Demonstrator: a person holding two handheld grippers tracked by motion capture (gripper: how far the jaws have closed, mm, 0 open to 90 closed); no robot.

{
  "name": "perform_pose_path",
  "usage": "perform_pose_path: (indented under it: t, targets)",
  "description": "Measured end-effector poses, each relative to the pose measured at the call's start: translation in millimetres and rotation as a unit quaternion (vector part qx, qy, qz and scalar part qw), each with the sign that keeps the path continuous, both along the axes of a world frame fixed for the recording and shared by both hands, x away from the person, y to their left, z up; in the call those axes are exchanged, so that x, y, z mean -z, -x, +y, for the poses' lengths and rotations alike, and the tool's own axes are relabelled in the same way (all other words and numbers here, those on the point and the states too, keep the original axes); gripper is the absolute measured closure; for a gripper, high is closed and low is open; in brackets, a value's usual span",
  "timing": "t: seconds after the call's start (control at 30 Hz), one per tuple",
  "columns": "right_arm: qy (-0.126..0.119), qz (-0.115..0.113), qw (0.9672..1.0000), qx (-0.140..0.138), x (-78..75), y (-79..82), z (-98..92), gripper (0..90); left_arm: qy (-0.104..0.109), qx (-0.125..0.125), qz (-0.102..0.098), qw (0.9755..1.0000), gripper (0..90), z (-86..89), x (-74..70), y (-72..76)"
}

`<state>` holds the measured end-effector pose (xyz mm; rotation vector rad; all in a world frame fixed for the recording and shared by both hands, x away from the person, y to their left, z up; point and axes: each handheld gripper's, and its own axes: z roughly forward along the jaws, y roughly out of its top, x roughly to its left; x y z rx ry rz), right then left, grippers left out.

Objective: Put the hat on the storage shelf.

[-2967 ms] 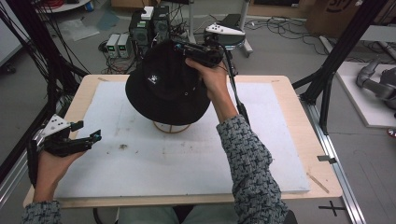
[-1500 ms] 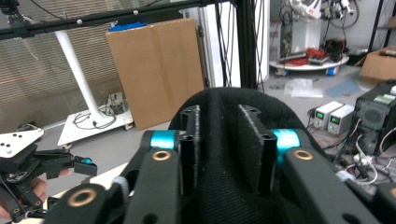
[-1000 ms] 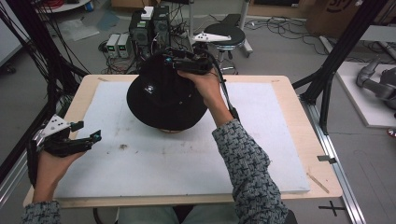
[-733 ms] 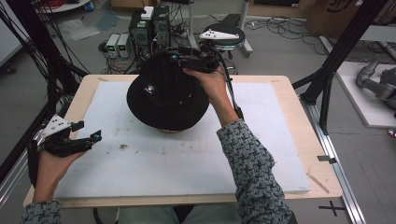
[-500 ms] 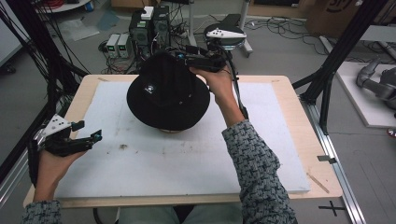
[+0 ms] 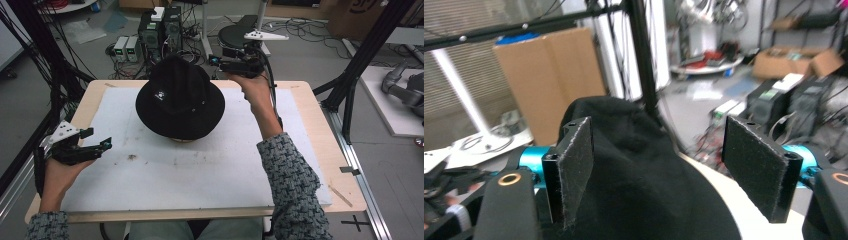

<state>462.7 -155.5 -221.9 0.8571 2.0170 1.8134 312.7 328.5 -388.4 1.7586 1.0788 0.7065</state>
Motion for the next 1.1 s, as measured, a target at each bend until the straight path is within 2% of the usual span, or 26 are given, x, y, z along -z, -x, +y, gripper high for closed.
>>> perform_pose_path:
  t: [0.13, 0.17, 0.2, 0.23, 0.27, 0.4, 0.47, 0.57, 0.67, 0.77, 0.93, 1.0, 1.1]
  targets:
    - [0.011, 0.005, 0.9998, 0.014, 7.4, 8.9, -19.6, 28.0, 0.0, 0.005, 0.003, 1.0, 22.9, -3.8, 0.9, -3.4]
    - [0.011, 0.005, 0.9998, 0.014, 7.4, 8.9, -19.6, 28.0, 0.0, 0.006, 0.003, 1.0, 22.9, -4.8, 0.9, -4.3]
    - [0.012, 0.004, 0.9997, 0.02, 10.5, 10.8, -25.4, 27.8, -0.001, 0.007, 0.003, 1.0, 22.9, -5.3, 0.9, -4.8]
    - [0.014, 0.011, 0.9995, 0.028, 14.9, 13.0, -33.6, 26.1, 0.0, 0.007, 0.003, 1.0, 22.9, -6.0, 0.9, -5.5]
    - [0.014, 0.011, 0.9995, 0.028, 14.9, 13.0, -33.6, 26.1, -0.002, 0.009, 0.003, 1.0, 22.9, -6.1, 0.9, -6.2]
    - [0.012, 0.016, 0.9987, 0.047, 25.4, 18.9, -53.3, 24.1, 0.0, 0.011, 0.004, 0.9999, 22.9, -8.2, 1.8, -8.8]
    - [0.022, 0.017, 0.9977, 0.062, 30.6, 24.4, -65.9, 21.9, 0.0, 0.011, 0.005, 0.9999, 22.9, -9.5, 2.3, -9.8]
    - [0.025, 0.016, 0.997, 0.072, 33.8, 28.5, -72.7, 20.1, 0.001, 0.013, 0.005, 0.9999, 22.9, -10.6, 2.1, -10.8]
    - [0.041, 0.02, 0.9948, 0.091, 39.4, 34.6, -79.9, 15.2, 0.001, 0.014, 0.003, 0.9999, 22.9, -11.0, 1.4, -11.3]
    - [0.04, 0.029, 0.9943, 0.094, 47.9, 40.5, -87.2, 12.5, 0.0, 0.015, 0.003, 0.9999, 22.9, -10.9, 0.5, -11.7]
    - [0.062, 0.049, 0.9889, 0.126, 64.1, 53.2, -103.8, 11.4, 0.001, 0.017, 0.003, 0.9999, 22.9, -12.2, 0.4, -13.4]
    - [0.064, 0.045, 0.9887, 0.128, 69.3, 58.9, -108.9, 11.4, 0.003, 0.016, 0.002, 0.9999, 22.9, -12.7, 0.4, -13.8]
    - [0.083, 0.05, 0.9845, 0.146, 77.7, 68.2, -115.2, 11.4, 0.003, 0.017, 0.002, 0.9999, 22.9, -13.0, 0.1, -14.9]
